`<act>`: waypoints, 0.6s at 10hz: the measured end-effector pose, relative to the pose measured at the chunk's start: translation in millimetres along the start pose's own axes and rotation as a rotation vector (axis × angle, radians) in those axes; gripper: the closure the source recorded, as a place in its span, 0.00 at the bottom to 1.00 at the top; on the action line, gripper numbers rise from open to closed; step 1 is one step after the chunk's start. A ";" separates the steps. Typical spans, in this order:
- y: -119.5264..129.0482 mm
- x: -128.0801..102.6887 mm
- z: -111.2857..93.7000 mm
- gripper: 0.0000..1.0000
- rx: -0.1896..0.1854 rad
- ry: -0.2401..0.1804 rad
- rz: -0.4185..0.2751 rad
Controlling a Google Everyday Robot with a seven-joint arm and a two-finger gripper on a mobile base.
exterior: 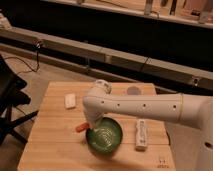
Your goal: Place the pepper in the ceramic bowl
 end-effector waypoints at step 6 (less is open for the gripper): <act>8.7 11.7 -10.4 0.86 0.013 -0.025 0.024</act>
